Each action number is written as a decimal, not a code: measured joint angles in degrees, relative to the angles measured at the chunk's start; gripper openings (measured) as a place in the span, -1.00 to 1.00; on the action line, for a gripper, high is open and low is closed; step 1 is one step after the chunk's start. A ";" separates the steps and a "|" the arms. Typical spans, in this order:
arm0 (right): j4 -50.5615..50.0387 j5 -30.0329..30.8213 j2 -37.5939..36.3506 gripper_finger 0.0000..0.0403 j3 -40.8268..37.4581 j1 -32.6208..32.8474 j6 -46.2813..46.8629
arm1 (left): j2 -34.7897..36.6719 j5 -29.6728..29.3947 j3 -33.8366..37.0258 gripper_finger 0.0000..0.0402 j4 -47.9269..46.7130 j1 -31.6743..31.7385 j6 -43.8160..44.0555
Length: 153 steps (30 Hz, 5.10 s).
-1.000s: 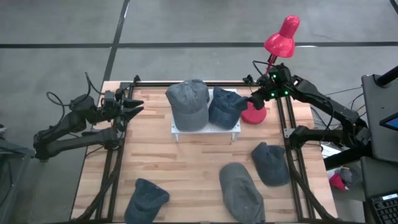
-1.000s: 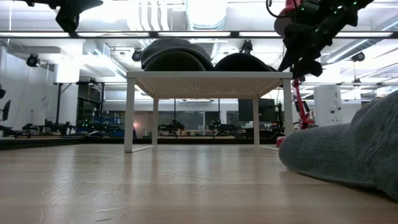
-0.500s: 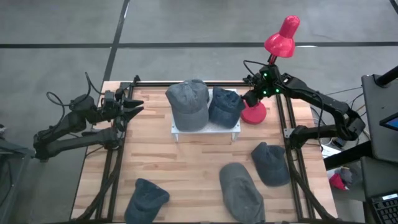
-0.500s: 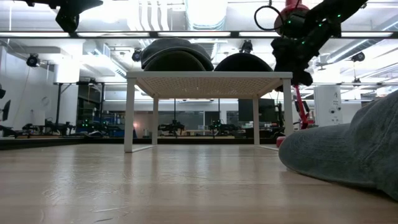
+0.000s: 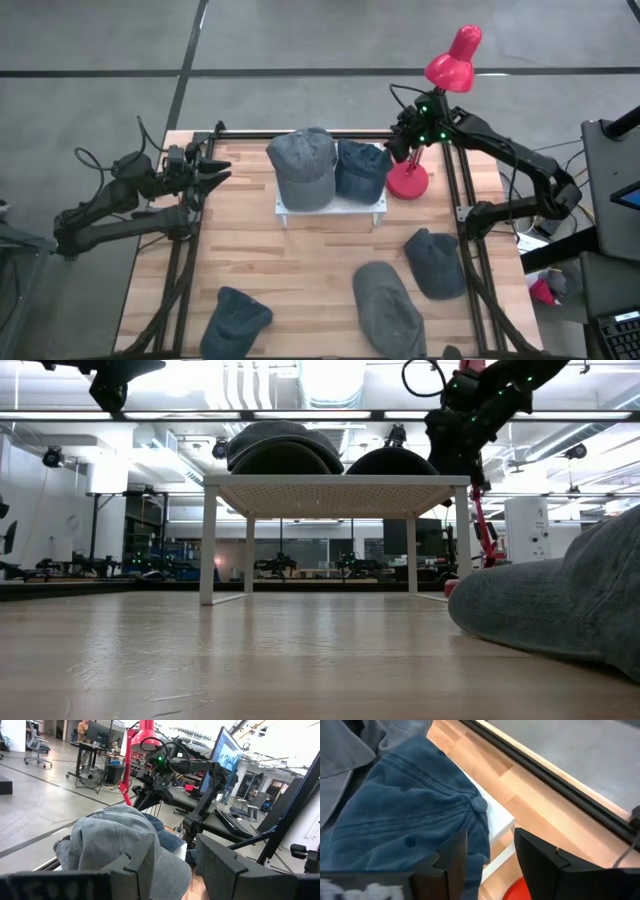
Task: Pick & Place hat
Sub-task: Put the top left blue cap on the shelf, then stack the right blue cap on the blue cap on the shelf
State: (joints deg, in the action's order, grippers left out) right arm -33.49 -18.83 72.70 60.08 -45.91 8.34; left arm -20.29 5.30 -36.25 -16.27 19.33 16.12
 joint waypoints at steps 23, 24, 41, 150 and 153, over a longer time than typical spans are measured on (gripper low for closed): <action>-0.16 -1.11 14.40 -0.29 9.41 6.32 -6.57 | 0.00 0.00 0.00 -0.28 0.00 0.02 0.04; -0.17 -1.11 14.85 -0.29 9.79 6.32 -7.03 | 0.01 0.00 0.00 -0.28 0.00 0.00 0.04; -1.28 -1.15 14.44 -0.31 16.51 6.33 -9.77 | 0.01 0.00 0.00 -0.28 0.00 0.00 0.11; -30.22 9.64 -9.90 0.31 -18.51 72.94 80.17 | 0.01 0.00 0.00 -0.28 -0.02 0.01 -0.94; -27.65 9.64 -9.90 0.30 -20.97 72.95 80.24 | 0.01 0.00 0.00 -0.28 -0.01 0.00 -0.94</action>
State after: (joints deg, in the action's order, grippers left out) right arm -61.14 -9.19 62.81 39.11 27.04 88.58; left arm -20.27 5.30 -36.25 -16.28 19.33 15.18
